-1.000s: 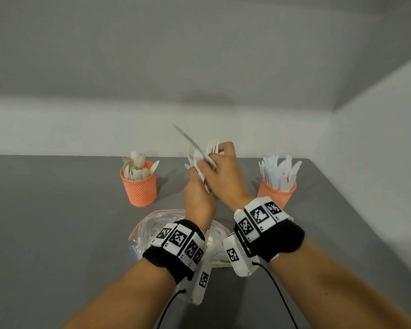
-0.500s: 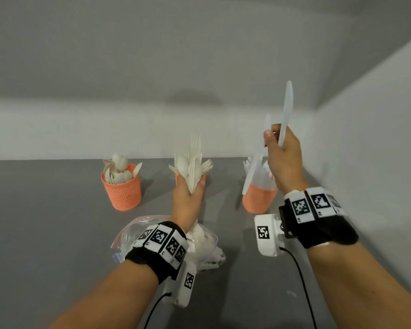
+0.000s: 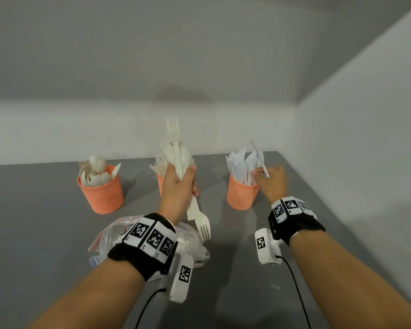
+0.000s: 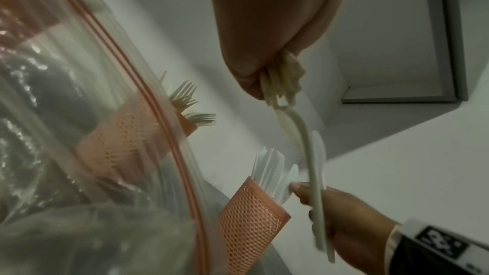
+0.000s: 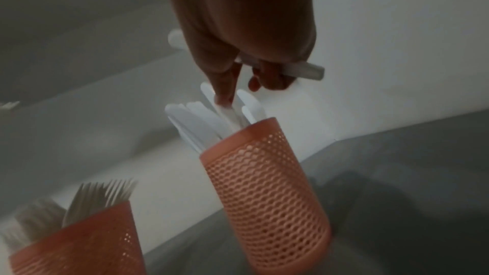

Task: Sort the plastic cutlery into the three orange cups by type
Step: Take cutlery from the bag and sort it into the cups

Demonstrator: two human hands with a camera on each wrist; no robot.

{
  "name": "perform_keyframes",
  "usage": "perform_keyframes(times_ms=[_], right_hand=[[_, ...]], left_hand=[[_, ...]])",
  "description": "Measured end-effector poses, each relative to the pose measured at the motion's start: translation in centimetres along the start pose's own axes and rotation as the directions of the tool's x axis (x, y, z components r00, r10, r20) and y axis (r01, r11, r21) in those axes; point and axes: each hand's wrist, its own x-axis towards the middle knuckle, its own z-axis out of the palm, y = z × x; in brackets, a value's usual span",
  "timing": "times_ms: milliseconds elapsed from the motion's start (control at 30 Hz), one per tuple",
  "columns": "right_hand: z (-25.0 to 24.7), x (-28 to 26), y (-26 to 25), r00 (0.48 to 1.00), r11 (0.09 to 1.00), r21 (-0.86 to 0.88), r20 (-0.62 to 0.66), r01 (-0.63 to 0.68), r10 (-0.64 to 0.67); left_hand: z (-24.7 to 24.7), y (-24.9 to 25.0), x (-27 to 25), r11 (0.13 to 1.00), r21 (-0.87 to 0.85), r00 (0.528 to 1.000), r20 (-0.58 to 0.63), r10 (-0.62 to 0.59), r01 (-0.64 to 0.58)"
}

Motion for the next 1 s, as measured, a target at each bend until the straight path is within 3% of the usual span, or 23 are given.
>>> perform_keyframes(times_ms=[100,300,500,633,800,867,933,1000], right_hand=[[-0.2,0.7,-0.3,0.999,0.999,-0.005,0.035,0.032,-0.032],[-0.4,2.9,-0.8,0.997,0.921,0.388,-0.077,0.043,-0.014],[1.3,3.0,0.2,0.999,0.86,0.509,0.002,-0.042,0.048],[2.2,3.2,1.7,0.991,0.93,0.352,0.114,-0.109,0.072],[2.0,3.2,0.5,0.971,0.991,0.124,0.238,-0.052,0.021],[1.6,2.9,0.0,0.983,0.999,0.044,0.181,0.032,-0.039],[0.9,2.1,-0.8,0.981,0.976,-0.099,0.029,0.193,-0.191],[0.8,0.7,-2.1,0.913,0.915,-0.15,-0.112,0.376,-0.393]], left_hand=[[-0.2,0.0,0.2,0.992,-0.095,0.996,0.017,-0.085,0.086],[-0.3,0.5,0.1,0.9,-0.357,0.967,0.116,-0.225,0.252],[0.0,0.7,0.2,0.859,-0.436,0.963,0.102,-0.25,0.269],[-0.5,0.4,0.3,0.885,-0.371,0.96,0.113,-0.256,0.28],[-0.6,0.4,0.2,0.897,-0.339,0.958,0.143,-0.249,0.284],[-0.7,0.6,0.2,0.884,-0.365,0.955,0.161,-0.25,0.293],[-0.8,0.6,0.3,0.873,-0.389,0.954,0.164,-0.249,0.295],[-1.1,0.6,0.5,0.872,-0.386,0.953,0.151,-0.262,0.301]])
